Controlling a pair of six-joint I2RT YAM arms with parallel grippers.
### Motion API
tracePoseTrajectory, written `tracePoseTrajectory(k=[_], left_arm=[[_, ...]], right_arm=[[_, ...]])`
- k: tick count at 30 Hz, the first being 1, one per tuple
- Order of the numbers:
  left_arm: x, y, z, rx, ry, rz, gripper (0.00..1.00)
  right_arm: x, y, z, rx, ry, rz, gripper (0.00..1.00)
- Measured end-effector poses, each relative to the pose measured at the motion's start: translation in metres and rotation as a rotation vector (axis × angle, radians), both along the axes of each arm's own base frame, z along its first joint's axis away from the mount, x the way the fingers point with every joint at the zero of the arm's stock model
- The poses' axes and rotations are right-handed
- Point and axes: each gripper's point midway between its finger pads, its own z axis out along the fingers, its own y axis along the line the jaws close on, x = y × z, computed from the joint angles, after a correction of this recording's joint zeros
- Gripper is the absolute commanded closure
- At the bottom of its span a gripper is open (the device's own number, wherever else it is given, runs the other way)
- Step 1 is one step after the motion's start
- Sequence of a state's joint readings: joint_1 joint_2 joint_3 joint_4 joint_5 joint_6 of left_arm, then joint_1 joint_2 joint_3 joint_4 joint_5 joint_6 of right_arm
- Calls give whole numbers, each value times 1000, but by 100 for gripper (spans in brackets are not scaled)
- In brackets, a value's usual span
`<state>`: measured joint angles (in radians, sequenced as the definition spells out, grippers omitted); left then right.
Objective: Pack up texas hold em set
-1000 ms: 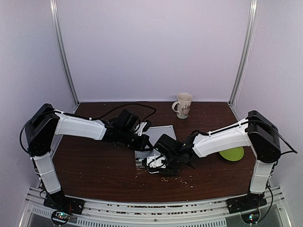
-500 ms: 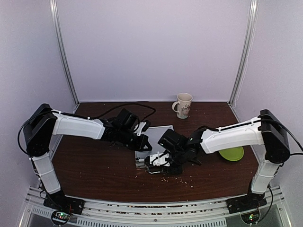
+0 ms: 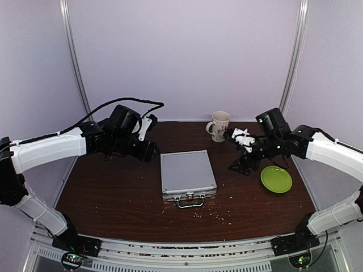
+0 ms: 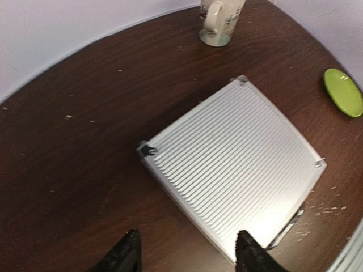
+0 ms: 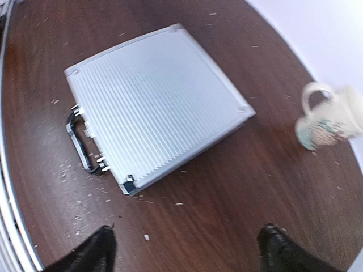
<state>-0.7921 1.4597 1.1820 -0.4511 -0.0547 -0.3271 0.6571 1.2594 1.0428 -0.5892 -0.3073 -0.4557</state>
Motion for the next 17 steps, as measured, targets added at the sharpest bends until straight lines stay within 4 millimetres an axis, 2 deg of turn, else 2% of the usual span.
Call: tracePoseTrajectory(k=[3, 6, 10, 13, 17], left_arm=[[10, 31, 0, 89, -40, 85, 3], [14, 60, 4, 152, -85, 170, 2], [16, 88, 26, 169, -158, 263, 2], [19, 99, 39, 159, -197, 315, 2], [22, 102, 38, 166, -195, 336, 2]], right_arm=[[28, -37, 38, 98, -78, -183, 1], [52, -71, 71, 192, -138, -351, 1], [72, -111, 95, 272, -198, -567, 0], [74, -126, 112, 318, -251, -659, 1], [65, -134, 127, 375, -308, -687, 1]])
